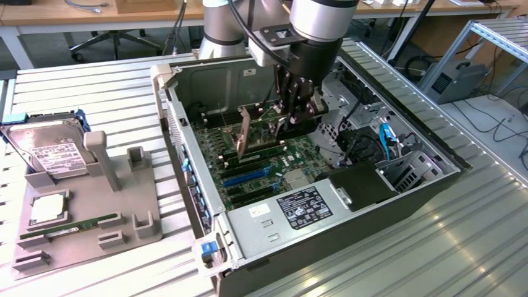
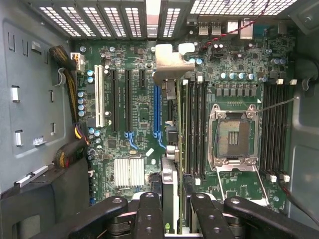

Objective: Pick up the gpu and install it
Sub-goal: 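Insert the gpu into the slot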

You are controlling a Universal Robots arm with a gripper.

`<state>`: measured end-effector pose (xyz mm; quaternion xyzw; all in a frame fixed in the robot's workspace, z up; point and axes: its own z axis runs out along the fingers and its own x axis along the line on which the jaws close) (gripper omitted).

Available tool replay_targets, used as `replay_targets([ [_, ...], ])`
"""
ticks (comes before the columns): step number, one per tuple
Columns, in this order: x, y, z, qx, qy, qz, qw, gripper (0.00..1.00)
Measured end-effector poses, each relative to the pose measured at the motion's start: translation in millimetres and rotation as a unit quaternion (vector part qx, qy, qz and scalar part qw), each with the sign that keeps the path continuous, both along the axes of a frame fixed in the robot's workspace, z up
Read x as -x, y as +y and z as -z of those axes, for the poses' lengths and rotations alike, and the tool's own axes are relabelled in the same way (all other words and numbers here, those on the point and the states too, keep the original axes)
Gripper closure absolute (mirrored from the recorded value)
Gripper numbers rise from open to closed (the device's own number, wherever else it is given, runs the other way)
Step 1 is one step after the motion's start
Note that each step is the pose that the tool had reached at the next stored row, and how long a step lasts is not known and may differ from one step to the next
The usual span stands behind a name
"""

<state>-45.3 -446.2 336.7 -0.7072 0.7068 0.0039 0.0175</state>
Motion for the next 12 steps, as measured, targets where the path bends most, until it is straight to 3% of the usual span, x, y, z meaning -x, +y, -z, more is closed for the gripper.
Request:
replay_targets([
  [12, 0.0, -1.6, 2.6, 0.0000, 0.0000, 0.000, 1.0000, 0.73],
])
